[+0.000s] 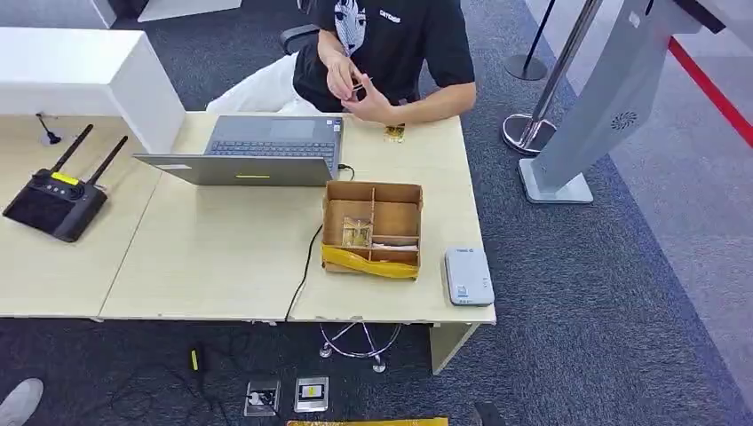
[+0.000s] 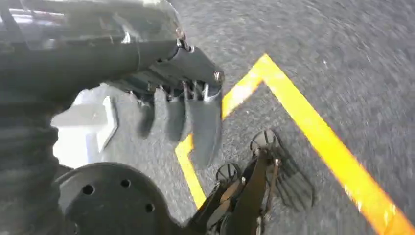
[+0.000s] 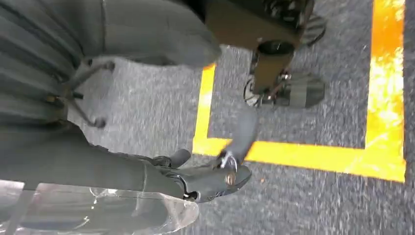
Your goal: Pass the card to the sensor for recognition and then transmit it.
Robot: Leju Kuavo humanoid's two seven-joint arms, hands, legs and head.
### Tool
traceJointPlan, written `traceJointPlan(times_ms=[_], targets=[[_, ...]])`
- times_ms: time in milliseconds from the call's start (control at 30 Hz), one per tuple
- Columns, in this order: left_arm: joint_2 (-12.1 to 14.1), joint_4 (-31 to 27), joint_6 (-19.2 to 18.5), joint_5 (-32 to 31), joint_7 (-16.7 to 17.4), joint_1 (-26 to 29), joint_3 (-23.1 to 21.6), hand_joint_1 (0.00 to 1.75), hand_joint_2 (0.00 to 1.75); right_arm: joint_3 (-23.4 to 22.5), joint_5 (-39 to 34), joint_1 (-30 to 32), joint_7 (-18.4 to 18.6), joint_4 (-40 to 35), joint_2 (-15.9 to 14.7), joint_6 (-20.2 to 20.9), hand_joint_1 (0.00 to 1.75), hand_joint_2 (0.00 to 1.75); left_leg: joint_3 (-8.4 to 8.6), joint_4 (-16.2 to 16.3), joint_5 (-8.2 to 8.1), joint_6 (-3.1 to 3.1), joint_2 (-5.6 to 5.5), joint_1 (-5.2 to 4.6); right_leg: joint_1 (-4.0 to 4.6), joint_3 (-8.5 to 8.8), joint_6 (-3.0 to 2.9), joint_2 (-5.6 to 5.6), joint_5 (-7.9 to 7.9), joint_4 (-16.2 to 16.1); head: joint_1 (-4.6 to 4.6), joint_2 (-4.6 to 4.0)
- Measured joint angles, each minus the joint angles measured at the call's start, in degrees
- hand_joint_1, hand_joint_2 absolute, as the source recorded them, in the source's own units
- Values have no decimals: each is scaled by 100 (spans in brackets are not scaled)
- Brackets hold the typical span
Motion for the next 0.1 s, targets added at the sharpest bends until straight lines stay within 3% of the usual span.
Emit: traceJointPlan(times_ms=[100], targets=[[-37, 15, -138, -564, -4, 51, 54, 0, 175, 20, 48, 62, -57, 4, -11, 4, 0, 175, 0, 0, 0, 0, 0, 0, 0, 0, 0, 1, 0, 0, -2, 0]])
